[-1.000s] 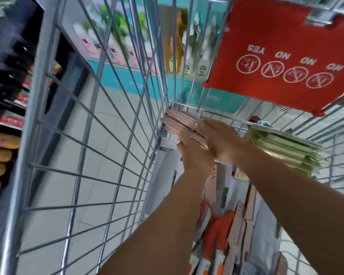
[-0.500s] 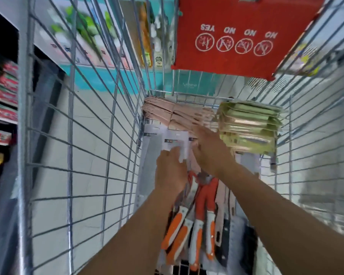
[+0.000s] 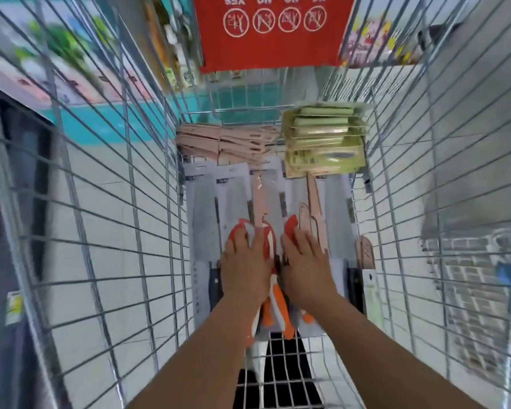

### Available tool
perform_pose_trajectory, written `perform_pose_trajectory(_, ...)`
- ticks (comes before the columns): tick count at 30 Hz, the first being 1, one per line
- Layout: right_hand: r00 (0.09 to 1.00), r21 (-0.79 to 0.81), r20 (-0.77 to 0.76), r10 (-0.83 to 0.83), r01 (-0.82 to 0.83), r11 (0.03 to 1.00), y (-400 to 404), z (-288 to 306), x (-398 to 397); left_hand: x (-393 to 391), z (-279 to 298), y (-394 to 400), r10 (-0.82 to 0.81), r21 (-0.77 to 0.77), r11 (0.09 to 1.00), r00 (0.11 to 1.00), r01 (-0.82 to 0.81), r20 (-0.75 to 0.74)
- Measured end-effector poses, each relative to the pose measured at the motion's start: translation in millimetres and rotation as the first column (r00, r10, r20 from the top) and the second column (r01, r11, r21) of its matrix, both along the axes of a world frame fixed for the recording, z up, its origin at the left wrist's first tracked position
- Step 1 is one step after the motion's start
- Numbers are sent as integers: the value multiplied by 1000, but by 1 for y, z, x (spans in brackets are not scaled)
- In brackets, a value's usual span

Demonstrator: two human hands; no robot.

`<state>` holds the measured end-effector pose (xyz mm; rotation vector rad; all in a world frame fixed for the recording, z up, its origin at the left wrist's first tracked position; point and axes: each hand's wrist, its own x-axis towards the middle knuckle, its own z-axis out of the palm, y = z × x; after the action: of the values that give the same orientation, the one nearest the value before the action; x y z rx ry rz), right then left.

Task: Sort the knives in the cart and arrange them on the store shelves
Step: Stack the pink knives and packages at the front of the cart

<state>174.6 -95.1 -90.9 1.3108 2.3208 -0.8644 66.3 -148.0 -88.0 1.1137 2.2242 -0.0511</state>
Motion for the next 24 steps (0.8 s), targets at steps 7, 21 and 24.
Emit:
perform_pose_trajectory(7,990,-26,-57,-126,124,992,-7,17,-3,-14,12,-11,-30,-16,999,991,28,-129)
perform_pose_trajectory(21,920,149,70,-385,372,916,32,-6,4,-4,-11,27,111,99,990,991,-102,-80)
perform_pose_trajectory(24,898,117,68,-434,425,898,41,-7,6,-8,-11,34,248,59,967,968,-246,-27)
